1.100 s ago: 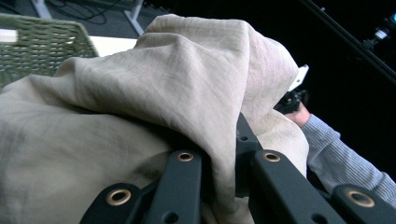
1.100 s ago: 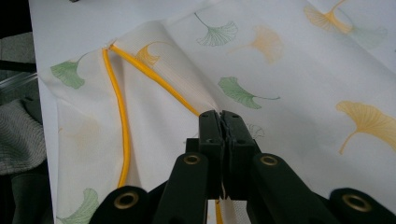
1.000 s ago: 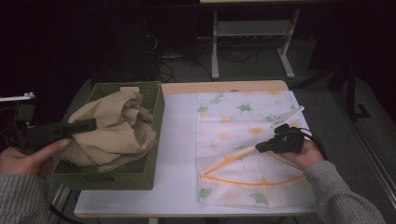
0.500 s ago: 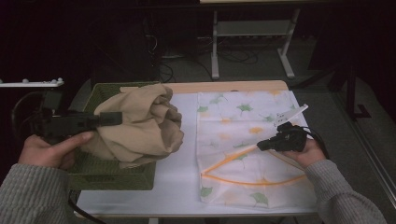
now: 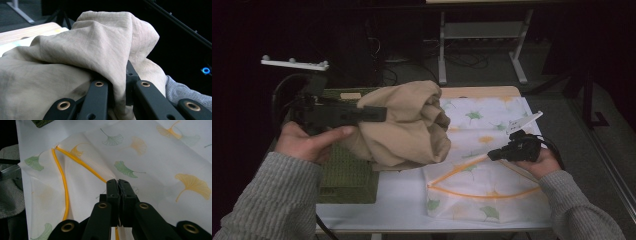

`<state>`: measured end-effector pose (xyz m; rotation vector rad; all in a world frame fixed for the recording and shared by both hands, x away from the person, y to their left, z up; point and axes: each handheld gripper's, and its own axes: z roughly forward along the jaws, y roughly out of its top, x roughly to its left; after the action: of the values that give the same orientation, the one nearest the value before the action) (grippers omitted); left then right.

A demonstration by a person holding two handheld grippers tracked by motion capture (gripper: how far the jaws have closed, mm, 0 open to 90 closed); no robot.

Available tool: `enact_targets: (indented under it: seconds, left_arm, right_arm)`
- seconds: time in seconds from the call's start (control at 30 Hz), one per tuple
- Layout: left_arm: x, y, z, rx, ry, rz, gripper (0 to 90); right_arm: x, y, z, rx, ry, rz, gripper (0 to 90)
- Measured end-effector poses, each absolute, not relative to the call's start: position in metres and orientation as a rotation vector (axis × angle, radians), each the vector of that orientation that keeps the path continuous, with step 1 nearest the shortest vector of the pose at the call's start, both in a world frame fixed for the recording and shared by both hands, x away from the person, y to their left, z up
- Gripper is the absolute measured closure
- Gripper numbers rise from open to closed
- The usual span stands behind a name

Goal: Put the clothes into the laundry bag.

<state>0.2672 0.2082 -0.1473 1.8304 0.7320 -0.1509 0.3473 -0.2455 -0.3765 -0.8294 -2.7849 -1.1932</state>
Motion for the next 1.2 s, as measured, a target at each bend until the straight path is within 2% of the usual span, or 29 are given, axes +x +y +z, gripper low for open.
enact_targets:
  seconds: [0.27,1.2]
  left_arm:
    - [0.274,0.175,-0.151,1.851,0.678,-0.214,84.4]
    - [0.261,0.113,-0.138,1.859,0.509,-0.329,84.4]
  right_arm:
    - [0.347,-0.247,-0.376,-0.830,-2.780,-1.205,87.3]
    - [0.349,-0.249,-0.377,-0.836,-2.774,-1.204,87.3]
